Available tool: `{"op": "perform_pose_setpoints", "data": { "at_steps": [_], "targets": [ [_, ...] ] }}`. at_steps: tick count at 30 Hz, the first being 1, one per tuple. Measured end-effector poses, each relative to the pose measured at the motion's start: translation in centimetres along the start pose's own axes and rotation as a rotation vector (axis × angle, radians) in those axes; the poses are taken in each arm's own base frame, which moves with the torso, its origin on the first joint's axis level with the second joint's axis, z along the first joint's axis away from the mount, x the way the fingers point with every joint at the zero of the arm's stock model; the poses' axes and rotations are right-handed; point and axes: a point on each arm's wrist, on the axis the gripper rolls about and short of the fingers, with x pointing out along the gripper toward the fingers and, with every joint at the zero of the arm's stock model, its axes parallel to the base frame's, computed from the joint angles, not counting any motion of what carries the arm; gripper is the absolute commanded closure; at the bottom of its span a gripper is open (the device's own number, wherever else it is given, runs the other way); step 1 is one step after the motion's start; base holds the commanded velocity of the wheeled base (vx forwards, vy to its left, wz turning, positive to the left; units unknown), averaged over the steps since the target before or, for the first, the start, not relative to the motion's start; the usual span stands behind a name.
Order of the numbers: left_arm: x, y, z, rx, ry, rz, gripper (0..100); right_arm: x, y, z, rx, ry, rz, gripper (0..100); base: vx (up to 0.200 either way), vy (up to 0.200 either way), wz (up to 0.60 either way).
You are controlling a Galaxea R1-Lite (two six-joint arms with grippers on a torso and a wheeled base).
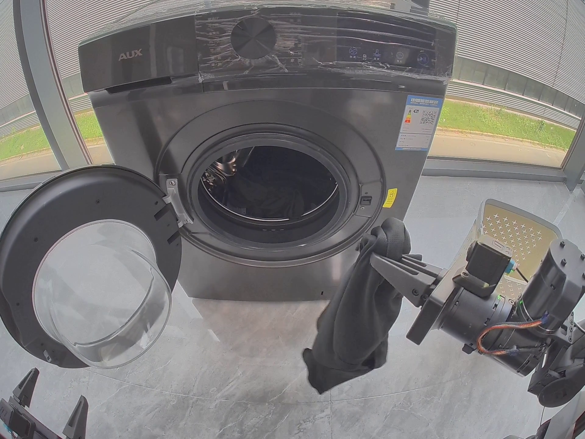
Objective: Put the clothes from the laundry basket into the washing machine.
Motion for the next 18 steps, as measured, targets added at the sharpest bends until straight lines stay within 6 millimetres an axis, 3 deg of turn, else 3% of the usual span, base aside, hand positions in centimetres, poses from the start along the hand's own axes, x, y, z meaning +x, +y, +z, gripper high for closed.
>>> {"op": "perform_pose_setpoints", "data": {
  "at_steps": [2,9,18],
  "targets": [
    [0.0,0.0,0.0,0.0,0.0,0.0,0,0.0,0.0,-0.1,0.001,0.004,0.001,100,0.0,0.2,0.0],
    [0.0,0.0,0.0,0.018,0.0,0.0,0,0.0,0.1,-0.6,0.004,0.026,0.004,100,0.0,0.0,0.0],
    [0.0,0.0,0.0,0.03,-0.004,-0.01,0,2.2,0.3,-1.4,0.016,0.024,-0.011,100,0.0,0.0,0.0]
  ]
}}
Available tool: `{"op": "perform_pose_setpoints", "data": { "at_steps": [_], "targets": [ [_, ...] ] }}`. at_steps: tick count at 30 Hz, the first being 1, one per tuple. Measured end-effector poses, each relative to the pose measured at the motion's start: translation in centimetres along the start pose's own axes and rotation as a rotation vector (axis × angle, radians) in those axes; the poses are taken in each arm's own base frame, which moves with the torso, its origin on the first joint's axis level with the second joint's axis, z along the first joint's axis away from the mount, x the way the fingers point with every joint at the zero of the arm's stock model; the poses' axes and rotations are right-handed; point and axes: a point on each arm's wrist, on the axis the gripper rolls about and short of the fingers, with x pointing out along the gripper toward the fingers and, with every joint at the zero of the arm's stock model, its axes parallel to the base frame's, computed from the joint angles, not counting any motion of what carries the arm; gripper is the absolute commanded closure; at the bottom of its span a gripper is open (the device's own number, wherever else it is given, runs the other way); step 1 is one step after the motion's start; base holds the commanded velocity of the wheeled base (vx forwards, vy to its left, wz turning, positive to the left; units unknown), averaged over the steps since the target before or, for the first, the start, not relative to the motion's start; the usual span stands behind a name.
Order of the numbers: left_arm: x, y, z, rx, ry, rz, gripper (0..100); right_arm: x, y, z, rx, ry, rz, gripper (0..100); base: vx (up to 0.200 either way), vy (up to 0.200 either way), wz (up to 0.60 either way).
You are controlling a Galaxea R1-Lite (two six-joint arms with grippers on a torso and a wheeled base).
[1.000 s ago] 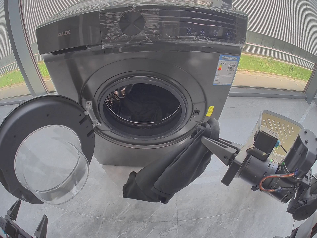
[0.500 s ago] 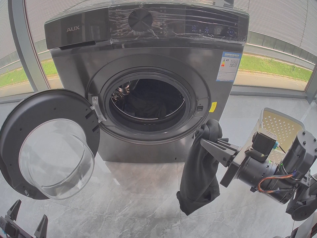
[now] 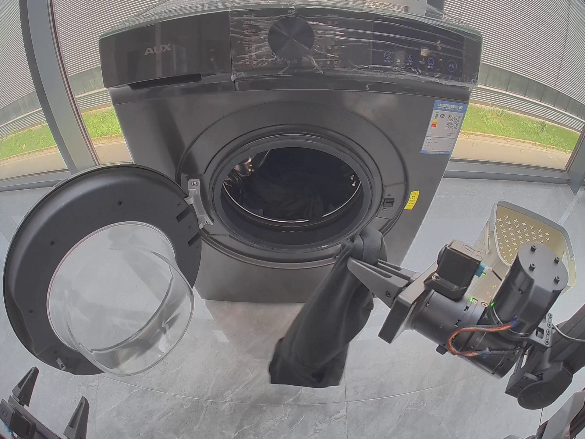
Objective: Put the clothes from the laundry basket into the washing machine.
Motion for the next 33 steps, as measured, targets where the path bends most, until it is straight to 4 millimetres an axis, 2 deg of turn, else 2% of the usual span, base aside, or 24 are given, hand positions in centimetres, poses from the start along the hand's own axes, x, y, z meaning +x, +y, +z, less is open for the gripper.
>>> {"op": "perform_pose_setpoints", "data": {
  "at_steps": [3,9,14,19,24,33],
  "targets": [
    [0.0,0.0,0.2,-0.006,-0.022,-0.018,0,0.7,0.0,-0.1,0.005,-0.016,-0.016,100,0.0,0.0,0.0],
    [-0.5,-0.3,3.0,-0.011,-0.102,-0.179,0,2.1,0.1,0.1,0.025,-0.047,-0.025,100,0.0,0.0,0.0],
    [0.7,-0.4,5.3,-0.018,-0.057,-0.339,0,3.5,0.1,0.6,0.044,-0.08,-0.014,100,0.0,0.0,0.0],
    [3.4,-0.4,7.2,-0.024,0.005,-0.46,0,4.9,0.1,1.0,0.069,-0.109,0.0,100,0.0,0.0,0.0],
    [6.9,-0.5,8.4,-0.036,0.085,-0.576,0,6.2,0.2,1.6,0.089,-0.139,0.013,100,0.0,0.0,0.0],
    [14.2,-2.5,8.3,-0.049,0.206,-0.782,0,8.1,0.3,2.3,0.111,-0.161,0.011,100,0.0,0.0,0.0]
  ]
}}
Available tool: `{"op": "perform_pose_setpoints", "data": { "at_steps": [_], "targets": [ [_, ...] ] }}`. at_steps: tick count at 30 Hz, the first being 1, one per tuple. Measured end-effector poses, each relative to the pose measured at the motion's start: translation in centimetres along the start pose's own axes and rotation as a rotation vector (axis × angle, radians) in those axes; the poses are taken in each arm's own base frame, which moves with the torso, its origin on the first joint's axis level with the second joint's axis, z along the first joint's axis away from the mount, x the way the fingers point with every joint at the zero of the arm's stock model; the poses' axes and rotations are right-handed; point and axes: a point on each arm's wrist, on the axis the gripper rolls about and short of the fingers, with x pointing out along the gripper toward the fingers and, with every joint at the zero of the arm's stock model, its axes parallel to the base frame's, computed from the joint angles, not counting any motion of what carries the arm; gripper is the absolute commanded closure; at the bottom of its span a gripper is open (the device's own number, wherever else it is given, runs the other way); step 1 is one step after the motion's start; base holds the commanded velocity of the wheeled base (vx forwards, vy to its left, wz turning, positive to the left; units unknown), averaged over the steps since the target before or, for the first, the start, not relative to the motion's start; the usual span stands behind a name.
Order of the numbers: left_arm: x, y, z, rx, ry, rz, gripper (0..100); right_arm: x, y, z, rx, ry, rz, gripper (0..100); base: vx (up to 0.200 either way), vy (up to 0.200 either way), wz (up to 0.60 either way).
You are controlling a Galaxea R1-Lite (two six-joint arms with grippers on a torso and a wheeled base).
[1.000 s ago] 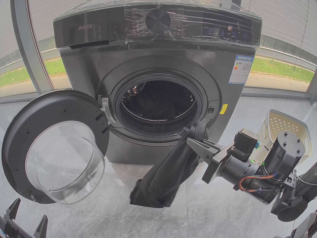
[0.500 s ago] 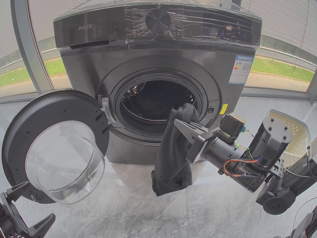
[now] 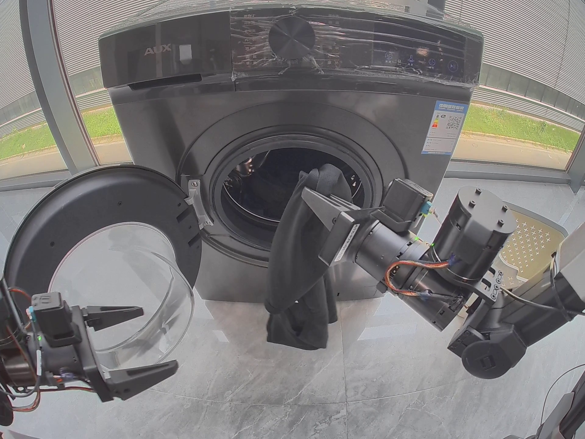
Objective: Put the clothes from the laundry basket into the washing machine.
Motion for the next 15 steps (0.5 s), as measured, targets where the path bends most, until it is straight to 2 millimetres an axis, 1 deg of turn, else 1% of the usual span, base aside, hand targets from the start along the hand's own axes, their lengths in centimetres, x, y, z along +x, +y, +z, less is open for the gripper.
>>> {"op": "perform_pose_setpoints", "data": {
  "at_steps": [5,9,15],
  "targets": [
    [3.7,1.3,0.2,0.012,0.01,-0.037,0,0.7,-0.2,-0.3,0.0,0.013,-0.028,100,0.0,0.0,0.0],
    [6.3,1.7,-0.2,0.01,0.027,-0.042,0,1.2,-0.2,-0.5,0.0,0.023,-0.057,100,0.0,0.0,0.0],
    [9.6,2.3,-0.4,-0.007,0.051,0.008,0,1.8,-0.3,-0.6,-0.001,0.018,-0.083,100,0.0,0.0,0.0]
  ]
}}
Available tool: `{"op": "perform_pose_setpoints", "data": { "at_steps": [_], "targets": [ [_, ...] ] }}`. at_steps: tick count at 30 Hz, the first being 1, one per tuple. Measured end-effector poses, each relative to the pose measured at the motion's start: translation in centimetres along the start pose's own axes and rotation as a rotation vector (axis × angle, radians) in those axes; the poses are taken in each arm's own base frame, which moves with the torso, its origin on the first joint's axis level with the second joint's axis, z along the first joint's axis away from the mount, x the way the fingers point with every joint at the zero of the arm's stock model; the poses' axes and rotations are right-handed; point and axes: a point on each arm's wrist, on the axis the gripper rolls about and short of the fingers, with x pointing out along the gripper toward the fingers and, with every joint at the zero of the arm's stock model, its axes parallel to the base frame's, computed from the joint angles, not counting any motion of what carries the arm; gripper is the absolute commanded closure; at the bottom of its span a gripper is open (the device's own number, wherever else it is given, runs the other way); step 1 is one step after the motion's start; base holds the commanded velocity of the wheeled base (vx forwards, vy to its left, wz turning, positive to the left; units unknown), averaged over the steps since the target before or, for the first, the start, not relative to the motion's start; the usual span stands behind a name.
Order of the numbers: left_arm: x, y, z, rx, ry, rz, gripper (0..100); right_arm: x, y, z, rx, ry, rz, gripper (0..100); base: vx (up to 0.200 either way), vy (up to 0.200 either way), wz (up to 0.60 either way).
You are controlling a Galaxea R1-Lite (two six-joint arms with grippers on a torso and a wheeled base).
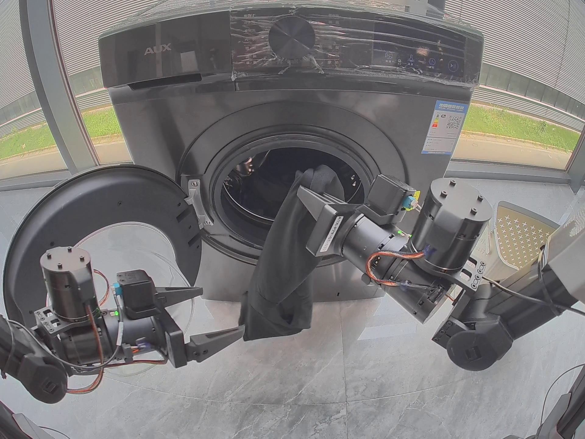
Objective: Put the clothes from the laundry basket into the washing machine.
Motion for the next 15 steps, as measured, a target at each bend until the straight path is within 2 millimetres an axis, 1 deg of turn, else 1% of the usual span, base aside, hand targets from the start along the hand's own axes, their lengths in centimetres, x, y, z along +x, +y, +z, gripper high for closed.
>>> {"op": "perform_pose_setpoints", "data": {
  "at_steps": [6,15],
  "targets": [
    [2.7,0.7,-0.2,-0.013,0.032,0.048,0,0.2,0.1,0.0,0.001,-0.002,-0.002,100,0.0,0.0,0.0],
    [6.1,1.7,-0.7,-0.016,0.052,0.076,0,0.3,0.3,-0.2,0.001,-0.001,0.001,100,0.0,0.0,0.0]
  ]
}}
